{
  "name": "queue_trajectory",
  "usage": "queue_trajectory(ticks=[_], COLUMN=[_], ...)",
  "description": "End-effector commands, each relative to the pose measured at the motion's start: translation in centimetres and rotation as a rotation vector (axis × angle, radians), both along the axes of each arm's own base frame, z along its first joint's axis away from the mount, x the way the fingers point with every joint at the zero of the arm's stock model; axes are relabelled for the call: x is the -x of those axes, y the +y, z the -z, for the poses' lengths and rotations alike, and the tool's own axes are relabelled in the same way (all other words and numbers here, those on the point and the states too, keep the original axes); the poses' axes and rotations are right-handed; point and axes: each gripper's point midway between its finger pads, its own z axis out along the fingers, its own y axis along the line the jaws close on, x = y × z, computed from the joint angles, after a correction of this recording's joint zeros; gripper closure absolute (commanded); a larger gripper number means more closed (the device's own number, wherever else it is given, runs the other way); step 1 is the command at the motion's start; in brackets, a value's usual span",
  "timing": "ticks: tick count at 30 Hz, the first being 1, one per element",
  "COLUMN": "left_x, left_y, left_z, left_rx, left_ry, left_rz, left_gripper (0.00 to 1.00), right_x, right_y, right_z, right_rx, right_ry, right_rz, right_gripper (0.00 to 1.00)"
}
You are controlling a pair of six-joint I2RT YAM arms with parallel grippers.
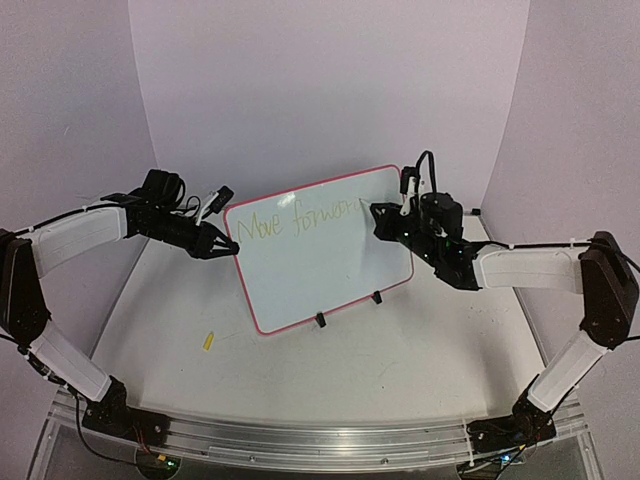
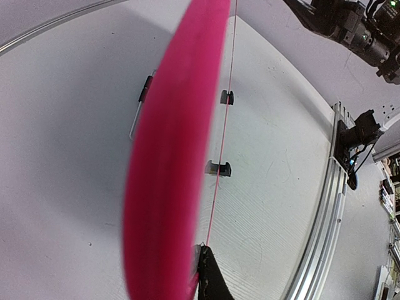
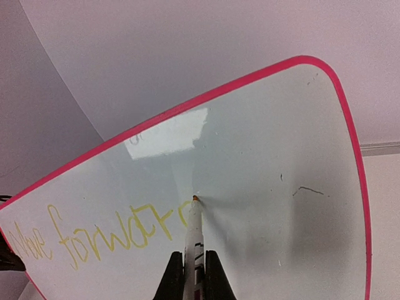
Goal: Write a sentence on the whiteboard
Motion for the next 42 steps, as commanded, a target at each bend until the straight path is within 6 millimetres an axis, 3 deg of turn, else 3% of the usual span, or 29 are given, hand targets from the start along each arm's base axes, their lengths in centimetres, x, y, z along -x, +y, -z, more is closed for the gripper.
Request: queue_trajectory(ticks=[1,7,29,37,42], left_x=[0.2,0.2,0.2,0.2,0.3], left_y=[-0.2,-0.2,-0.3,-0.4,-0.4], left_z=[2.8,2.8,2.9,2.9,2.9], left_rx=[-0.104,-0.103,-0.105,-0.104,-0.105], left_ry=[0.005,0.008,0.01,0.01,0.009], left_rz=[0.011,0.011,0.014,0.015,0.015], left_gripper=[1.0,1.0,1.0,1.0,1.0], right_x=[-1.4,-2.1,-0.6,-0.3,-0.6], right_y=[0.0,0.5,-0.8,-1.5,-1.3], right_z=[-2.9,-3.4,1.7,2.2,1.5], right_rx=[-0.019,-0.014,0.015,0.026,0.022], right_ry=[-0.068,-0.084,0.02,0.028,0.016], right_rz=[0.036,0.036,0.05,0.07,0.072], right_gripper=[1.0,1.0,1.0,1.0,1.0])
